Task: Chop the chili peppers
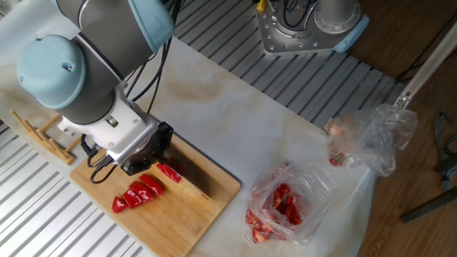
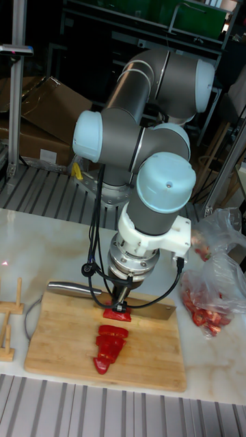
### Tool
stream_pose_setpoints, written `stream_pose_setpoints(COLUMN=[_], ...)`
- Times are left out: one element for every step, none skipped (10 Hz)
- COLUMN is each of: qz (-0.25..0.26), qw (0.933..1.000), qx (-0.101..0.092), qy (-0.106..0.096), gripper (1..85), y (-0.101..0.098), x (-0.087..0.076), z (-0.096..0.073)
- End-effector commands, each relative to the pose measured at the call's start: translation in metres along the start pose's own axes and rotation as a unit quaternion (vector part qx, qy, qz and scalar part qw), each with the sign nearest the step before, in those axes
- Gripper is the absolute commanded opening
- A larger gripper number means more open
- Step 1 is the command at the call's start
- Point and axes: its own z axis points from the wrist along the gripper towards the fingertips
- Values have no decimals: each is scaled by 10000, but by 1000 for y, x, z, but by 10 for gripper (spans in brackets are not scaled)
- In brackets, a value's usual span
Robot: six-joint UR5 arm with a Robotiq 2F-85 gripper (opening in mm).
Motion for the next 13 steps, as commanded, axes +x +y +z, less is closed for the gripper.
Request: stream_pose_setpoints(qz=[167,226,260,251,239,226,213,206,203,208,223,233,239], qw=[9998,9997,9996,9996,9996,9997,9997,9997,9997,9996,9996,9995,9993], qx=[-18,-16,-14,15,40,45,70,90,100,136,171,209,266], qy=[42,64,79,144,157,58,-5,-37,-91,-110,-76,-72,-48], gripper=[13,13,13,13,13,13,13,13,13,13,13,13,13], y=[4,6,8,9,9,10,9,8,7,5,3,1,-3], x=[-6,-8,-9,-8,-9,-14,-16,-17,-20,-21,-19,-17,-15], z=[-4,-4,-6,-13,-20,-20,-18,-18,-18,-19,-16,-11,-8])
